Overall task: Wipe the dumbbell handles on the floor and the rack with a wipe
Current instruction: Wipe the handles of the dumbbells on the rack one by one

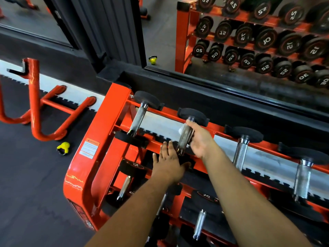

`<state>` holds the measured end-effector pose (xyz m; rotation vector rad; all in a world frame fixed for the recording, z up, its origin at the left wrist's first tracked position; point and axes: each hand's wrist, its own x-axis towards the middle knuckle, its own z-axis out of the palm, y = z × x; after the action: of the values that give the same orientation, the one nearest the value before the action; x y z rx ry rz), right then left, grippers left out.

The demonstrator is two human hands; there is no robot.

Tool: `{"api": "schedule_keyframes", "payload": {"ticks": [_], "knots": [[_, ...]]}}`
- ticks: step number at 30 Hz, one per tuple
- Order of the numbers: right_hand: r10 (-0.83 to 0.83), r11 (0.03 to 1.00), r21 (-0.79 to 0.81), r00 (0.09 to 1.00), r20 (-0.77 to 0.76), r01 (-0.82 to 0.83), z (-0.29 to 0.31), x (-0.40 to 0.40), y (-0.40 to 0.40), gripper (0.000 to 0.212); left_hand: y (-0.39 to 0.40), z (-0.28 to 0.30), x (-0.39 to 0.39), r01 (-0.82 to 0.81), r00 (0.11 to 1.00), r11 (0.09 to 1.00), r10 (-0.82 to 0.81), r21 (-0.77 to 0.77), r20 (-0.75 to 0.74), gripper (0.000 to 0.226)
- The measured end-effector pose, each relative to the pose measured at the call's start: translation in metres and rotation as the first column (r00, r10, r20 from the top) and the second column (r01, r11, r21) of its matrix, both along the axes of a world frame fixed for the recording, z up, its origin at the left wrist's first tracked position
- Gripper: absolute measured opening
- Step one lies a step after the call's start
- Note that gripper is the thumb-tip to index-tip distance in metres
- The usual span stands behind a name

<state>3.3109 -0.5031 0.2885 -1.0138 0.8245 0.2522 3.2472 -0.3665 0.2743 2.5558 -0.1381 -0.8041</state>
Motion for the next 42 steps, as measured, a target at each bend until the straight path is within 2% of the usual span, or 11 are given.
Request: {"api": "schedule_keyframes", "payload": {"ticks": [4, 8, 12, 15, 20, 25, 29, 34, 38, 40, 42], "knots": [[-0.021, 0.998, -0.056, 1.0, 0.0, 0.021, -0.001, -0.001, 0.003, 0.033, 0.0, -0.003, -0.001, 0.007, 1.0, 1.0, -0.007, 0.004, 0.015, 0.105], [0.017, 0.997, 0.074, 1.0, -0.024, -0.016, 0.005, 0.003, 0.008, 0.017, 0.0, 0.001, 0.0, 0.002, 1.0, 1.0, -0.002, 0.004, -0.002, 0.105], [0.042, 0.999, 0.024, 0.998, 0.038, -0.043, -0.007, -0.009, -0.005, 0.027, 0.0, -0.002, -0.001, -0.003, 1.0, 1.0, 0.003, -0.005, 0.004, 0.105], [0.026, 1.0, -0.014, 1.0, 0.003, -0.026, -0.008, -0.007, 0.003, 0.037, 0.0, -0.002, -0.001, 0.007, 1.0, 1.0, -0.007, 0.002, 0.001, 0.105], [0.077, 0.996, 0.041, 0.997, 0.004, -0.077, -0.006, -0.01, 0.004, 0.038, -0.001, 0.003, 0.0, 0.004, 1.0, 1.0, -0.004, 0.004, -0.013, 0.104], [0.109, 0.994, 0.01, 0.994, 0.003, -0.109, -0.015, -0.018, -0.002, 0.055, -0.001, 0.001, -0.001, 0.012, 1.0, 1.0, -0.012, 0.014, -0.01, 0.105], [0.133, 0.987, 0.091, 0.99, -0.04, -0.129, -0.005, -0.015, 0.007, 0.03, -0.001, 0.004, 0.001, 0.005, 1.0, 1.0, -0.004, 0.017, -0.029, 0.104], [0.144, 0.988, 0.044, 0.989, 0.016, -0.145, -0.007, -0.029, -0.011, 0.035, -0.001, 0.003, -0.001, 0.016, 1.0, 1.0, -0.015, 0.016, -0.021, 0.104], [0.234, 0.972, 0.038, 0.967, -0.104, -0.232, -0.006, -0.025, 0.005, 0.037, -0.002, 0.005, 0.0, 0.011, 1.0, 1.0, -0.011, 0.011, -0.021, 0.103], [0.265, 0.964, 0.026, 0.957, -0.114, -0.264, -0.007, -0.028, 0.006, 0.032, -0.001, 0.003, 0.001, -0.001, 1.0, 1.0, 0.001, -0.002, -0.022, 0.103], [0.27, 0.958, -0.076, 0.959, -0.086, -0.277, -0.009, -0.038, -0.001, 0.019, -0.001, 0.001, 0.001, 0.0, 1.0, 1.0, 0.0, 0.001, -0.025, 0.104]]}}
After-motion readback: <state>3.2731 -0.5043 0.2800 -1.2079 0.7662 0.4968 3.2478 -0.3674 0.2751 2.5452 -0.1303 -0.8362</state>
